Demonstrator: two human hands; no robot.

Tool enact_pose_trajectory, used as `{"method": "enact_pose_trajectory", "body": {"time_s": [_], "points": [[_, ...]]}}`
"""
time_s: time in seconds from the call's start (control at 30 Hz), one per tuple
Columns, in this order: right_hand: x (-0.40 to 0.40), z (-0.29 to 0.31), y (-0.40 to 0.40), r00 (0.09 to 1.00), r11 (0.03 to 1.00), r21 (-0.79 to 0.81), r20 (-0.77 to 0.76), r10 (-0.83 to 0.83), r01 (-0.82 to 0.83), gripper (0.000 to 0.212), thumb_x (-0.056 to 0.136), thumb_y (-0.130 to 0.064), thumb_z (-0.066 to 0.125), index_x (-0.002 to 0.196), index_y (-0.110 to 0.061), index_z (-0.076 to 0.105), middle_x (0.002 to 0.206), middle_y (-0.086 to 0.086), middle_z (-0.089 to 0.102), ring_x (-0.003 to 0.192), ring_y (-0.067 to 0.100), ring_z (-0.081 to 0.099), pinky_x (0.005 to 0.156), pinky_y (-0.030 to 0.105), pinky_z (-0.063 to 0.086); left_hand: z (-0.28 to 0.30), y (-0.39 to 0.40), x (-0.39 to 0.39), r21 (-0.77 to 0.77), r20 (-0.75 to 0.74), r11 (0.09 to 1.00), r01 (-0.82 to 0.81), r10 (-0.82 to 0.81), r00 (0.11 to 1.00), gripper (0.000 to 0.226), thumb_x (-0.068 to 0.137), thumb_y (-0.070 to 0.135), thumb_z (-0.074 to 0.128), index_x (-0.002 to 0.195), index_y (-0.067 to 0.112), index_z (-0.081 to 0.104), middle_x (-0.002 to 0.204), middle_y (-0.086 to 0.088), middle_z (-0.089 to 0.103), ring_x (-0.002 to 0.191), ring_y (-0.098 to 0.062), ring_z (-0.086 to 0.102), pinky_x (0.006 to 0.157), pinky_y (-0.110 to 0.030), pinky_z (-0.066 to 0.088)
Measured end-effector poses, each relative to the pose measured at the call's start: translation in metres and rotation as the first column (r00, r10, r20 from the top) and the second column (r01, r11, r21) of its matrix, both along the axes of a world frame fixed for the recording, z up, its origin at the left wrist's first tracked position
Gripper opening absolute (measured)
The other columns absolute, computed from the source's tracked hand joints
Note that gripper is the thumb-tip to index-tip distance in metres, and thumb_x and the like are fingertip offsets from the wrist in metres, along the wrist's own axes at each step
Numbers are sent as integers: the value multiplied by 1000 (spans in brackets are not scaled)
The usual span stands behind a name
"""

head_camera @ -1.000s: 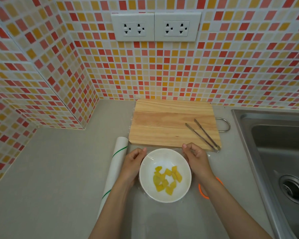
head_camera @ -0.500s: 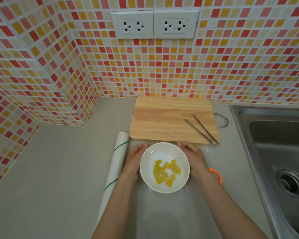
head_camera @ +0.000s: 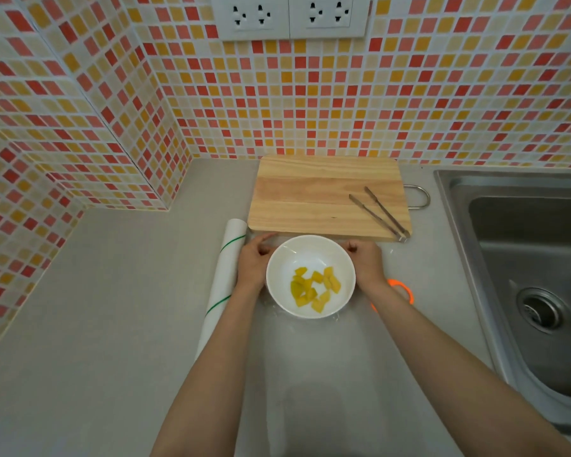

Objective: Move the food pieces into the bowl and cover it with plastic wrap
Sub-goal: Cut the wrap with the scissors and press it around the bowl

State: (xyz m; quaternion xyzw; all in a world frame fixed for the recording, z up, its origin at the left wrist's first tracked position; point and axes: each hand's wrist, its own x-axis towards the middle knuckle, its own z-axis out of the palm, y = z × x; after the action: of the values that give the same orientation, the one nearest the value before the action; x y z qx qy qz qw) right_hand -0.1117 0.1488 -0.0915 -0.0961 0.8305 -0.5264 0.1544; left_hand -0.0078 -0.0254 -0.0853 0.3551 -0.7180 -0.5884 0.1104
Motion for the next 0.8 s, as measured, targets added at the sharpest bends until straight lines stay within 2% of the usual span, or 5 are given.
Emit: {"method": "enact_pose_trajectory", "body": {"time_s": [0.2,0.43,0.53,0.7,0.8], "points": [[2,20,7,958,987,-111,-249,-144,120,22,93,-7,47,96,3,66,82,19,68,72,25,60,66,26,40,4,4,5,-114,-70,993,13,-21,997,29,93,8,47,116,13,64,112,-16,67,95,-20,62,95,-37,49],[61,24,20,990,872,-471,99,-98,133,45,101,-35,25,136,-17,46,133,-2,54,126,9,49,96,6,39,9,52,48,185,-314,982,-34,92,945,42,96,37,31,135,32,45,142,13,45,130,2,41,108,-19,31],[81,15,7,974,858,-467,171,-149,214,46,101,-32,23,137,-14,44,137,0,51,130,16,45,106,24,39,4,76,40,256,-307,954,-156,234,922,44,101,28,30,144,20,34,143,8,43,114,14,48,88,0,38],[69,15,-7,936,809,-490,292,-198,324,60,99,-47,18,117,-6,58,121,15,61,109,26,57,96,39,44,9,86,27,532,-246,791,-303,486,838,38,101,35,25,125,27,54,137,-6,55,123,-21,53,108,-40,40],[63,14,-5,873,751,-539,477,-100,381,67,96,-54,14,123,-11,59,122,16,64,111,27,61,97,40,46,13,90,26,554,-229,766,-326,517,825,38,101,39,23,119,32,56,135,-5,57,123,-21,54,107,-41,40]]}}
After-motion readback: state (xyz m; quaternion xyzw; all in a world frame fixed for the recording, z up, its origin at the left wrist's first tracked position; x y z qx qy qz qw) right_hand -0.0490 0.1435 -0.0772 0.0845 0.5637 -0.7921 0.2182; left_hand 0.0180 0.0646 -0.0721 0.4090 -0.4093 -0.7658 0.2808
